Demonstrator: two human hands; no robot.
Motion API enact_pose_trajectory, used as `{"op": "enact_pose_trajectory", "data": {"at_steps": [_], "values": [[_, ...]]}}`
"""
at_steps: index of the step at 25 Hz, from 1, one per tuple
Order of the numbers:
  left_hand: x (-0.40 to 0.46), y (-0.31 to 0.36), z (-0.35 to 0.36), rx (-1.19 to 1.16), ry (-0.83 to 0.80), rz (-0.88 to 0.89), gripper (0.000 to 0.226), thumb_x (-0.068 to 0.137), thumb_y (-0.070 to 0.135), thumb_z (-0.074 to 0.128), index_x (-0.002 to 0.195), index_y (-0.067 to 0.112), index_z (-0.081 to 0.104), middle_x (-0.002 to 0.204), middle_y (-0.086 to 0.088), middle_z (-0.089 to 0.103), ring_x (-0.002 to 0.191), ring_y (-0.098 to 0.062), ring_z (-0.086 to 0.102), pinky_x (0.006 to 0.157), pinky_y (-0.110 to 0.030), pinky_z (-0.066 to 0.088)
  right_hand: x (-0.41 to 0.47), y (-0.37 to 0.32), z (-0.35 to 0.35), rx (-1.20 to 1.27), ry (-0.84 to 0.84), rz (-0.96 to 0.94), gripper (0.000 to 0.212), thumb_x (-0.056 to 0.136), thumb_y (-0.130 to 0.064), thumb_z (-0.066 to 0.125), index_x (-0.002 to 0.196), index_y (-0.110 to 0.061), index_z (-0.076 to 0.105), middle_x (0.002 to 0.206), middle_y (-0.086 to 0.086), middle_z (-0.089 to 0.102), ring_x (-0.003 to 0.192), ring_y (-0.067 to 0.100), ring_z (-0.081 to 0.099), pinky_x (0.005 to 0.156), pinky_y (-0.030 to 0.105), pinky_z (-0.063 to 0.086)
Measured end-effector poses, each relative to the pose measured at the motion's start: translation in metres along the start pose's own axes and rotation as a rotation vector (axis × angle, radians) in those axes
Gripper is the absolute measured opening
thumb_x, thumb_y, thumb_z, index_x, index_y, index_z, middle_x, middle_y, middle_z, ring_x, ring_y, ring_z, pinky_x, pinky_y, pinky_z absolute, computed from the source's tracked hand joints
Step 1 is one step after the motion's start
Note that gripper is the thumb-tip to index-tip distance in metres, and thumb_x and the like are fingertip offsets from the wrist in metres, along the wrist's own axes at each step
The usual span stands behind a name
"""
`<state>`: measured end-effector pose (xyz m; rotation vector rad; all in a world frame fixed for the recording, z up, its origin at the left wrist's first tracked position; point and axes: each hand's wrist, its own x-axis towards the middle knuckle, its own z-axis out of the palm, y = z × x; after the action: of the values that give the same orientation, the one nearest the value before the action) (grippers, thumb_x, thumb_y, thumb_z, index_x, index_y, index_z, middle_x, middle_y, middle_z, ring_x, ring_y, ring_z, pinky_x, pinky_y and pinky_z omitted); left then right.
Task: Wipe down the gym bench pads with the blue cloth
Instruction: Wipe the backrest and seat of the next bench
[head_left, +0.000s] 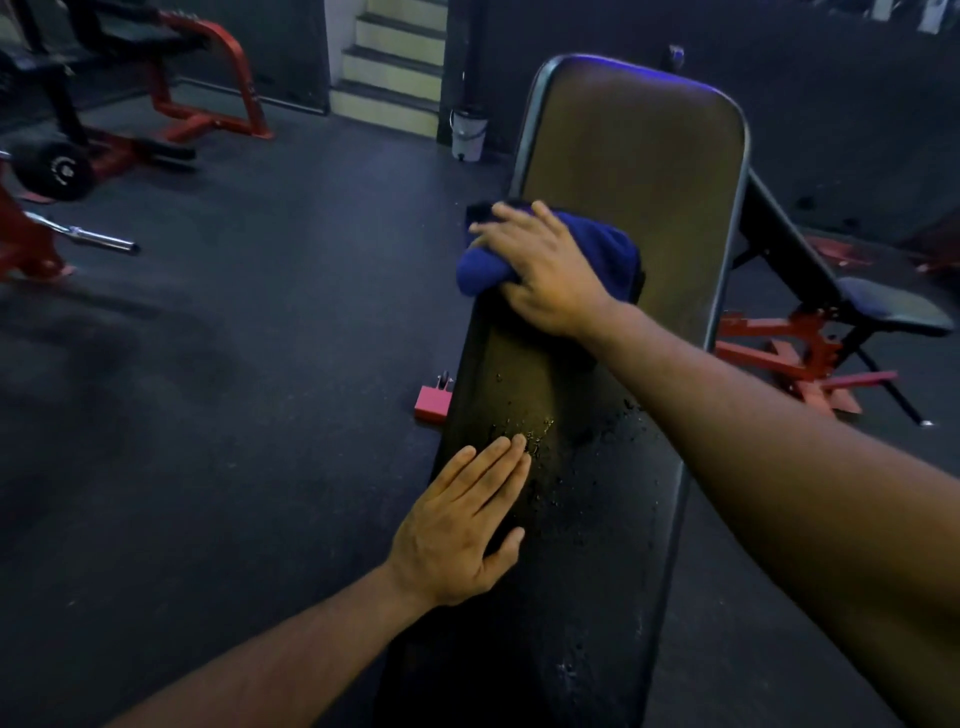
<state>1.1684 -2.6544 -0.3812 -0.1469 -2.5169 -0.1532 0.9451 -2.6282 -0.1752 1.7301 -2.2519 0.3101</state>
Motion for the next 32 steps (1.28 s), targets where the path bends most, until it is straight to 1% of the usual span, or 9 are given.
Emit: {"op": "enact_pose_trajectory", "data": {"at_steps": [6, 9, 11, 14, 16, 19, 25, 29, 32], "values": [[0.001, 0.004, -0.005, -0.026, -0.024, -0.03, 0.07, 0.098, 0.042, 0.054, 0.157, 0.008, 0.036, 0.167, -0.008, 0.028, 0.157, -0.02, 0.019, 0.127, -0.04, 0.019, -0.051, -0.047, 0.019, 0.256, -0.121, -0.001, 0.053, 0.088, -0.004, 0.058, 0.14, -0.016, 0.053, 0.148, 0.002, 0.05, 0.147, 0.014, 0.028, 0.117, 0.021, -0.014], [0.001, 0.006, -0.01, -0.051, -0.036, -0.031, 0.065, 0.099, 0.042, 0.052, 0.154, 0.008, 0.043, 0.162, -0.009, 0.038, 0.156, -0.018, 0.022, 0.127, -0.04, 0.02, -0.072, -0.063, -0.007, 0.573, -0.28, 0.121, 0.032, 0.095, -0.006, 0.054, 0.125, -0.016, 0.059, 0.122, 0.007, 0.064, 0.119, 0.017, 0.056, 0.119, 0.041, 0.028], [0.005, 0.007, -0.016, -0.081, 0.004, -0.022, 0.061, 0.099, 0.042, 0.052, 0.15, 0.008, 0.049, 0.16, -0.008, 0.041, 0.153, -0.019, 0.03, 0.126, -0.037, 0.021, -0.089, -0.056, -0.035, 0.73, -0.173, 0.224, 0.022, 0.096, -0.008, 0.053, 0.115, -0.017, 0.06, 0.106, 0.004, 0.066, 0.101, 0.017, 0.062, 0.101, 0.043, 0.046], [0.035, 0.006, -0.034, -0.124, 0.13, 0.017, 0.058, 0.097, 0.037, 0.055, 0.147, 0.007, 0.052, 0.154, -0.008, 0.049, 0.143, -0.022, 0.045, 0.124, -0.035, 0.025, -0.122, -0.021, -0.074, 0.782, 0.177, 0.355, 0.021, 0.096, -0.005, 0.051, 0.115, -0.009, 0.061, 0.105, 0.007, 0.065, 0.098, 0.015, 0.061, 0.094, 0.034, 0.046], [0.087, 0.006, -0.046, -0.099, 0.143, 0.093, 0.059, 0.099, 0.035, 0.052, 0.149, 0.005, 0.048, 0.156, -0.011, 0.047, 0.147, -0.023, 0.04, 0.126, -0.039, 0.024, -0.153, 0.014, -0.096, 0.806, 0.412, 0.487, 0.02, 0.099, -0.007, 0.051, 0.112, -0.017, 0.063, 0.104, -0.003, 0.065, 0.096, 0.004, 0.06, 0.091, 0.025, 0.046], [0.183, 0.004, -0.047, 0.01, 0.035, 0.141, 0.062, 0.104, 0.039, 0.042, 0.157, 0.007, 0.033, 0.164, -0.012, 0.031, 0.155, -0.022, 0.022, 0.127, -0.044, 0.02, -0.187, 0.066, -0.111, 0.681, 0.676, 0.728, 0.025, 0.1, -0.01, 0.052, 0.106, -0.032, 0.062, 0.102, -0.012, 0.066, 0.099, 0.004, 0.06, 0.095, 0.031, 0.048], [0.252, -0.014, -0.02, 0.172, -0.094, 0.012, 0.07, 0.106, 0.055, 0.015, 0.162, 0.012, 0.011, 0.17, -0.009, 0.01, 0.158, -0.018, 0.004, 0.128, -0.041, 0.008, -0.179, 0.125, -0.102, 0.602, 0.696, 0.867, 0.033, 0.1, -0.009, 0.046, 0.118, -0.034, 0.058, 0.113, -0.006, 0.063, 0.096, 0.007, 0.059, 0.076, 0.009, 0.041], [0.254, -0.017, -0.013, 0.2, -0.061, 0.023, 0.064, 0.107, 0.048, 0.018, 0.16, 0.012, 0.018, 0.169, -0.009, 0.016, 0.157, -0.019, 0.011, 0.127, -0.039, 0.01, -0.119, 0.141, -0.059, 0.702, 0.571, 0.818, 0.037, 0.099, -0.021, 0.05, 0.134, -0.032, 0.051, 0.133, -0.001, 0.055, 0.118, 0.014, 0.052, 0.106, 0.034, 0.041], [0.256, -0.017, -0.01, 0.215, -0.049, 0.028, 0.061, 0.107, 0.045, 0.02, 0.159, 0.012, 0.017, 0.169, -0.01, 0.015, 0.157, -0.02, 0.011, 0.127, -0.04, 0.01, -0.099, 0.134, -0.041, 0.701, 0.599, 0.875, 0.04, 0.099, -0.041, 0.045, 0.139, -0.042, 0.039, 0.137, -0.003, 0.05, 0.118, 0.016, 0.052, 0.102, 0.041, 0.04]]}}
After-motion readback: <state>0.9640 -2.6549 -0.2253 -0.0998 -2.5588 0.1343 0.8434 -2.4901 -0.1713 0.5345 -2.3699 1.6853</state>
